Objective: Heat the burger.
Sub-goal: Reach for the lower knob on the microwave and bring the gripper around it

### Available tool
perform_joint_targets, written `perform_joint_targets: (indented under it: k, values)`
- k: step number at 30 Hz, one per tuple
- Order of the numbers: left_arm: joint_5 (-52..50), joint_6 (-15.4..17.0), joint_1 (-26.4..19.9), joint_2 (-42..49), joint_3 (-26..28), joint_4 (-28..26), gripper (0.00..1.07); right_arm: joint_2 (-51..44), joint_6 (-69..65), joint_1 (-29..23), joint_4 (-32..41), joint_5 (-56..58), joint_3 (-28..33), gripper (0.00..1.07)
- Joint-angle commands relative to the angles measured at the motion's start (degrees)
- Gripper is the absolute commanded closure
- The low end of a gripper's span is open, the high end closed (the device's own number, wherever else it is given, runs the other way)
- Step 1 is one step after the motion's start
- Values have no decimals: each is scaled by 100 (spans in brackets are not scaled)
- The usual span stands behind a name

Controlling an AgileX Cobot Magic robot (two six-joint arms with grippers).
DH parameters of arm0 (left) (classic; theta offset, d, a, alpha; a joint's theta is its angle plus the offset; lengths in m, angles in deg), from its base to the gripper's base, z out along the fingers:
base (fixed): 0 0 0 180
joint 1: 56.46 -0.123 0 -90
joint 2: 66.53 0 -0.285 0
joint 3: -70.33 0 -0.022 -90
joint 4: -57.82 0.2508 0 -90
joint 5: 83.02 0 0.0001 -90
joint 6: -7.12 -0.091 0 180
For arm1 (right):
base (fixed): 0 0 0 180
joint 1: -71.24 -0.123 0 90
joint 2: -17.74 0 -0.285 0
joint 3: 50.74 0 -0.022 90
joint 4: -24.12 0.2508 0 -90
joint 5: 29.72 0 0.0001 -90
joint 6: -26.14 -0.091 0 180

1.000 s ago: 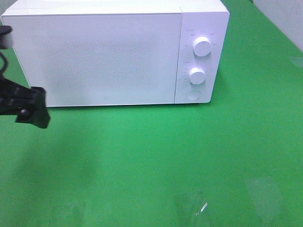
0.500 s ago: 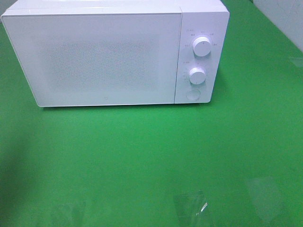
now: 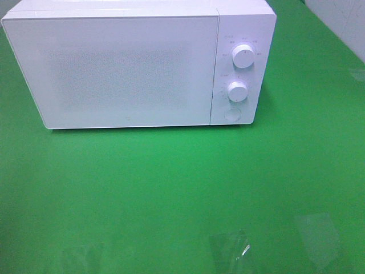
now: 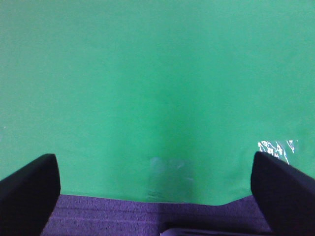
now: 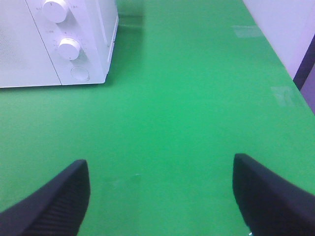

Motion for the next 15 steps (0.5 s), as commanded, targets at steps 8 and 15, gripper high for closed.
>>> perform_joint_targets:
  k: [8, 15]
  values:
    - [-166, -126, -17, 1828, -504, 74, 5, -155, -23, 29, 0, -74, 6, 31]
    - [-172, -315, -17, 2326, -498, 74, 5, -155, -23, 29, 0, -74, 6, 31]
